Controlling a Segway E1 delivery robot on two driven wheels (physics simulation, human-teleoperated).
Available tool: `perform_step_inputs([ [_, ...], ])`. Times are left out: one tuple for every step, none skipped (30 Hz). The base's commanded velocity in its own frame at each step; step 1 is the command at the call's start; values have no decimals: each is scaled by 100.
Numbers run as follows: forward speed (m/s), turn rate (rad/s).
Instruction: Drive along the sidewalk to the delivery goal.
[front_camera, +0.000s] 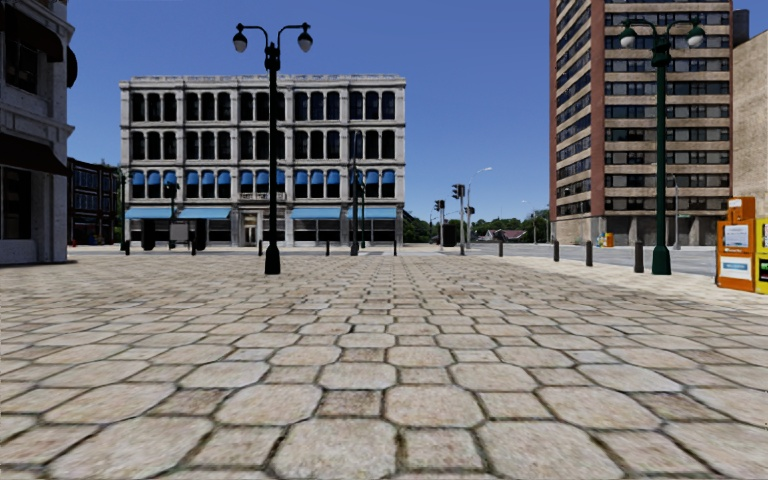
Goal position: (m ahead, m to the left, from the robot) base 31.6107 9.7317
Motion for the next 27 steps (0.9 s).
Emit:
perform_step_inputs([
  [200, 0],
  [200, 0],
  [200, 0],
  [200, 0],
  [200, 0],
  [200, 0],
  [200, 0],
  [200, 0],
  [200, 0],
  [200, 0],
  [200, 0],
  [200, 0],
  [200, 0],
  [200, 0],
  [200, 0],
  [200, -1],
  [200, -2],
  [200, -2],
  [200, -2],
  [200, 0],
  [200, 0],
  [200, 0],
  [200, 0],
  [200, 0],
  [200, 0],
  [200, -1],
  [200, -31],
])
